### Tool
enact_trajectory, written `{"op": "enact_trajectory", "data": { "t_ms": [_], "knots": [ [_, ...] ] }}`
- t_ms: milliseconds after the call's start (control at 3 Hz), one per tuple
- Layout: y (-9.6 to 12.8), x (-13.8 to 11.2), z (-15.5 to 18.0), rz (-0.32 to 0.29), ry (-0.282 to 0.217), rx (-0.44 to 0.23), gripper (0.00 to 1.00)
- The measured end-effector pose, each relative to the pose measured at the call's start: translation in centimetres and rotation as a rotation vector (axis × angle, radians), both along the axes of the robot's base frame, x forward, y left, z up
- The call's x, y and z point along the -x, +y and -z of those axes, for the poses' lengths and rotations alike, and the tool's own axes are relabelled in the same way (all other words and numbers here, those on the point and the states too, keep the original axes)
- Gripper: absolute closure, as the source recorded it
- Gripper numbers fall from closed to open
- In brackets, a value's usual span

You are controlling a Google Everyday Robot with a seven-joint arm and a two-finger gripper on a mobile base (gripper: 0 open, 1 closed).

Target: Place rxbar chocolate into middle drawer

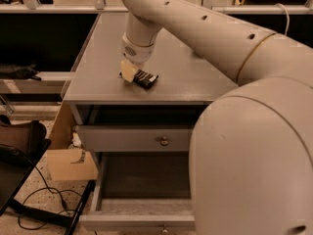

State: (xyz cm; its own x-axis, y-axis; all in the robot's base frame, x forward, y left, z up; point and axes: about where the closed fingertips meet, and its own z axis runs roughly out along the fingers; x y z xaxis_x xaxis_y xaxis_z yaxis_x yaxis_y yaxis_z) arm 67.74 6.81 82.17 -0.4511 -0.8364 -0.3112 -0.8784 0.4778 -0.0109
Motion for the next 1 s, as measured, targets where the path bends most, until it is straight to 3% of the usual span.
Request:
{"op": "enact_trajectory", "data": {
  "t_ms": [333, 1000],
  "knots": [
    [0.2, 0.0, -0.6, 0.000, 0.000, 0.000, 1.00],
    [-15.1, 8.7, -4.6, 0.138, -0.068, -0.103, 1.00]
  ]
}}
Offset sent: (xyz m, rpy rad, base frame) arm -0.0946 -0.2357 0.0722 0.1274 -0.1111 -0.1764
